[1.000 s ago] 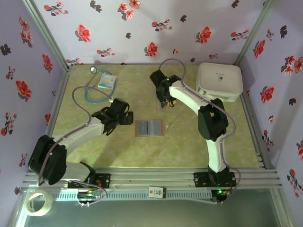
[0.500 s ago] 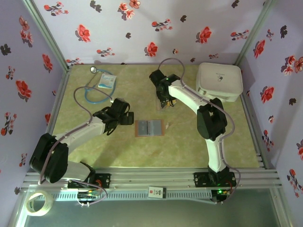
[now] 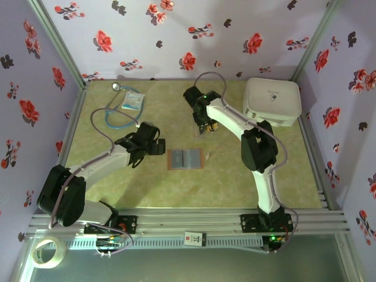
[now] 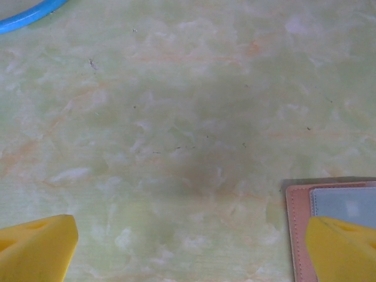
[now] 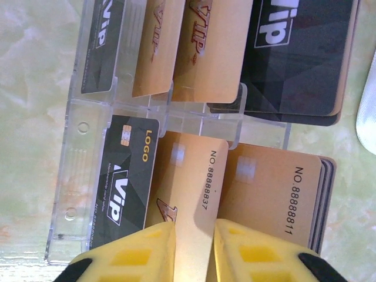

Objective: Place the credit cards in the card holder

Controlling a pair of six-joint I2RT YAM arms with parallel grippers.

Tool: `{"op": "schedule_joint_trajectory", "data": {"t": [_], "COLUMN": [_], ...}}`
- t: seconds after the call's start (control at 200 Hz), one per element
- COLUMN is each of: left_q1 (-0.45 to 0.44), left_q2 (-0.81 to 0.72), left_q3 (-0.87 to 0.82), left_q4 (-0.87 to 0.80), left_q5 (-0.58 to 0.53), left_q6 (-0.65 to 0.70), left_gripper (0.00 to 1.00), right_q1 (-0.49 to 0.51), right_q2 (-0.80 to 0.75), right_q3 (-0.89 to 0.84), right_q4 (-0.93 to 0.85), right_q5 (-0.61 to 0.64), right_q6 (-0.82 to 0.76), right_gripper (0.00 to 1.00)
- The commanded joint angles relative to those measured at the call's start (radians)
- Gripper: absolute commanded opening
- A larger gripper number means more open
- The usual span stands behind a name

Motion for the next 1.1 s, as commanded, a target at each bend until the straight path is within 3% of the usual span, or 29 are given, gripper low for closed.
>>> {"op": "schedule_joint_trajectory", "data": {"t": [0.0, 1.095], "left_q1": [0.012, 0.021], "left_q2": [0.010, 0.029], "left_q3": [-0.010, -0.012], "left_q4": [0.017, 0.030], "left_q5": [0.009, 0.027], "left_q6": [-0.003, -0.002], "left_gripper": [1.00, 1.00], "right_q1": [0.012, -0.010], "right_q2": [0.017, -0.029], "right_q3": [0.023, -0.036], "right_q4": [-0.020, 0.052], "right_q5": [-0.019, -0.119], "right_q6": [-0.010, 0.053], "right_gripper": [0.19, 0.15]}}
